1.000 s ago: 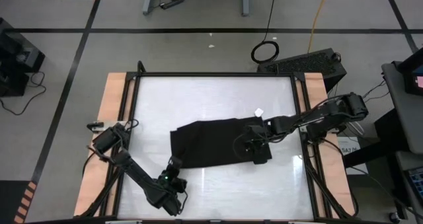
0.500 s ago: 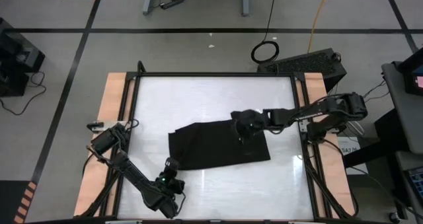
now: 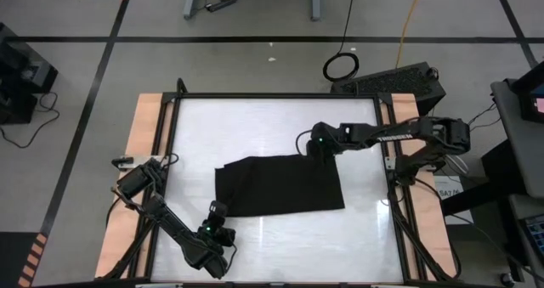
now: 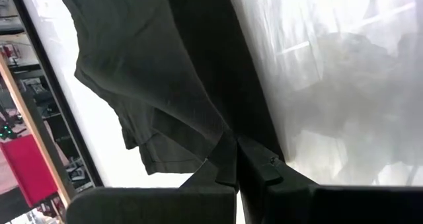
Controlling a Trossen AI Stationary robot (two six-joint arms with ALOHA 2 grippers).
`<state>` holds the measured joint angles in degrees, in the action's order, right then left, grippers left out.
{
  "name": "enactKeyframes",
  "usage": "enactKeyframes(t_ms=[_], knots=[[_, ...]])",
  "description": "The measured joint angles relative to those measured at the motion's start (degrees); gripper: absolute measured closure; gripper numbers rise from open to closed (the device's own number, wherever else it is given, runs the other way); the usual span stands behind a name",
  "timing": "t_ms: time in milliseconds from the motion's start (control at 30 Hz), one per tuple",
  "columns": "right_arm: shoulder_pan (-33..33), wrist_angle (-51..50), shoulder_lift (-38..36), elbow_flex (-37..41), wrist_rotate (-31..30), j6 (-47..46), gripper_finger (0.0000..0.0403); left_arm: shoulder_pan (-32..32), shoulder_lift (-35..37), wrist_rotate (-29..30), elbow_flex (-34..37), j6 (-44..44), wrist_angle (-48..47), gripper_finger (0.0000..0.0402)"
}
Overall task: Roll towel
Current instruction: Roll the towel
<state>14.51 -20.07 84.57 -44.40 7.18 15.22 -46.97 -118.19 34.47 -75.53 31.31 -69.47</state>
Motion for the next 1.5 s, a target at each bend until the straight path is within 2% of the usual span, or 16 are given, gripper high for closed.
enactKeyframes(t_ms=[167,500,667,933,1100,1233,1400,1500], knots=[[3.69,-3.06,-0.01,0.04,-4.24,0.04,0.0269,-0.14,0.00,-0.52,0.00,0.11,0.00,0.0402],[9.00,-0.06,-0.02,6.65,-3.92,0.55,0.0269,-1.47,0.00,-1.84,0.00,2.91,-0.04,0.0402],[9.85,3.23,-0.30,10.05,-3.54,-1.28,0.0269,-1.61,0.00,-2.98,0.00,2.93,-0.04,0.0402],[8.34,0.76,-0.30,11.23,-3.92,-6.68,0.0283,-1.41,0.00,-7.27,0.00,2.97,0.12,0.0398],[6.77,-1.82,-0.36,11.17,-4.15,-10.89,0.0318,-1.61,-0.02,-7.35,-0.28,4.00,1.78,0.0351],[6.33,-3.98,-2.12,11.40,-4.08,-11.54,0.0337,-1.67,-0.02,-4.58,-1.77,10.12,-4.01,0.0288],[6.35,-6.77,-8.13,12.07,-4.52,-11.12,0.0338,-1.53,2.65,-1.81,-5.29,15.86,-13.32,0.0213],[6.37,-6.45,-12.39,11.77,-4.57,-10.47,0.0324,-1.43,7.01,-0.69,-6.23,17.38,-13.73,0.0185]])
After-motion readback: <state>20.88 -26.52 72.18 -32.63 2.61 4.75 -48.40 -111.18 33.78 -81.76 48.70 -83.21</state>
